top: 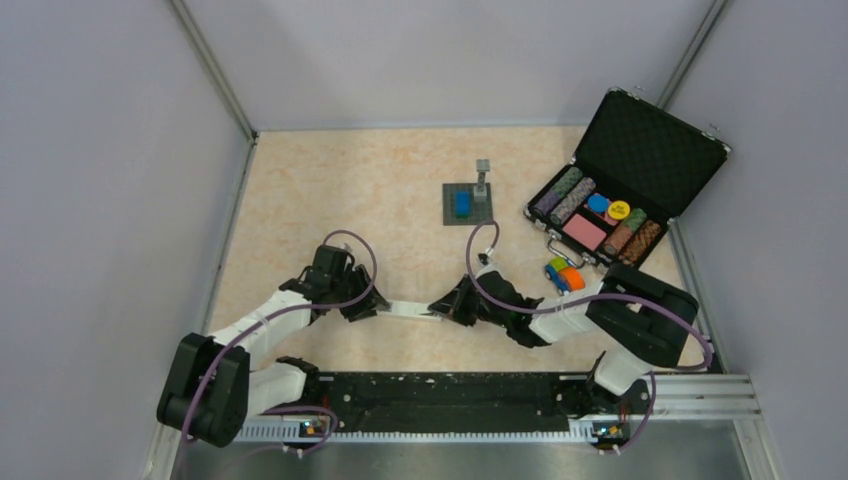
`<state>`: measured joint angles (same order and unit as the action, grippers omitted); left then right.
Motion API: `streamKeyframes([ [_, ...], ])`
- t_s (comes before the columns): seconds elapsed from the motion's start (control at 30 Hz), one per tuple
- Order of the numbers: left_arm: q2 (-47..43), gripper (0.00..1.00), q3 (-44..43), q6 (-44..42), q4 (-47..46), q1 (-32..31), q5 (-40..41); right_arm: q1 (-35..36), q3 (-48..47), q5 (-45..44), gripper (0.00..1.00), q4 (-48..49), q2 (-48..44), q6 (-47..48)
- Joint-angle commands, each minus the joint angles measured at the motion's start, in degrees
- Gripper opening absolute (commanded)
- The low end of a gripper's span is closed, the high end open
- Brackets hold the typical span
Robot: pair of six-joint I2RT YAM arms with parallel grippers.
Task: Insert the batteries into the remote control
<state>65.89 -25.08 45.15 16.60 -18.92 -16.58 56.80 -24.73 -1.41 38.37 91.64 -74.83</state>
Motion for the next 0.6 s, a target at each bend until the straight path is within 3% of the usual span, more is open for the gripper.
streamKeyframes([
  [0.0, 0.47, 0.46, 0.79, 0.56, -0.88, -0.11, -0.67, -0.15, -2.42, 2.93, 0.00, -5.52, 2.41, -0.91],
  [0.57, 0.57, 0.43, 1.61, 0.32, -1.69, -0.14, -1.22, -0.12, -13.72, 4.37, 0.00, -28.49, 3.89, 4.59],
])
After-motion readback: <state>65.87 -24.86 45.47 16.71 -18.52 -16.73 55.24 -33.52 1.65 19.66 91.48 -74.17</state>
